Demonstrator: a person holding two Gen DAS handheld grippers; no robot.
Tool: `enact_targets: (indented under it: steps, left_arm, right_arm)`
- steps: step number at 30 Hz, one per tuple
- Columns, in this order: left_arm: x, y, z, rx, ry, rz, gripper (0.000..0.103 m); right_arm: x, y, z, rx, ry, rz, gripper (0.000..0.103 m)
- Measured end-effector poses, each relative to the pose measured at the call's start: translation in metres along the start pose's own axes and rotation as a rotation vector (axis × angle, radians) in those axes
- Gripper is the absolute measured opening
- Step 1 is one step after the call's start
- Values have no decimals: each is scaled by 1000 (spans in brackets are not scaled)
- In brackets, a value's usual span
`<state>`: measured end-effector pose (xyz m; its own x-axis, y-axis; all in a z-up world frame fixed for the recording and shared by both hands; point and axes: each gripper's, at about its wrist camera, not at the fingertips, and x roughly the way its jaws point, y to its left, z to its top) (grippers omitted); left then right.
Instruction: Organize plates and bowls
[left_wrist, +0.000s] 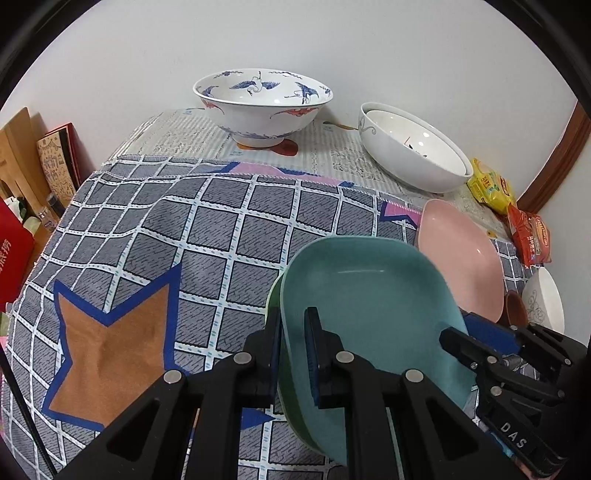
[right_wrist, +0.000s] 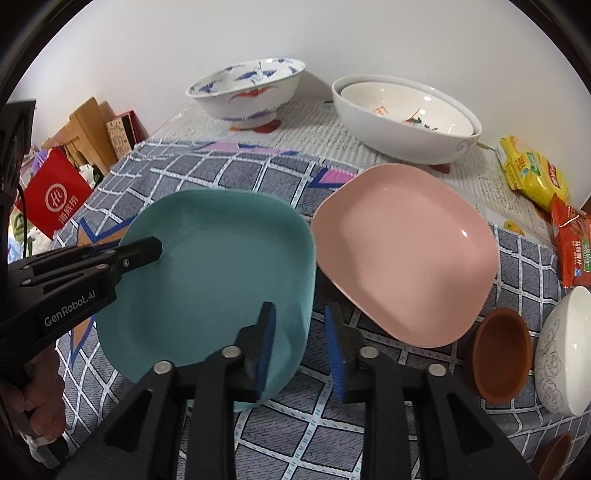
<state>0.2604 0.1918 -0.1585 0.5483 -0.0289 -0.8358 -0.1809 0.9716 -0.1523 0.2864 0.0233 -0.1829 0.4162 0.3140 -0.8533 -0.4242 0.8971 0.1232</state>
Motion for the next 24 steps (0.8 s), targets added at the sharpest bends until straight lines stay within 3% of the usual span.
enact_targets:
  steps: [1, 3, 5, 15, 24]
  left_arm:
    - [-2, 0, 0, -1, -4, 4, 13]
    - [-9, -1, 0, 4, -20, 18, 25]
    - [-16, -2, 0, 11, -45, 19, 30]
    - [-49, -17, 3, 54, -119, 11, 30]
    - [-65, -44, 7, 93, -168, 20, 30]
  right_arm:
    - [-3, -1, 0, 1, -5, 2, 28]
    - [-8, -1, -1, 4, -15, 5, 28]
    - [-14, -3, -1, 9, -27, 9, 28]
    - [-38, -20, -5, 57, -72, 11, 28]
    - [-60, -59, -9, 133, -113, -21, 30]
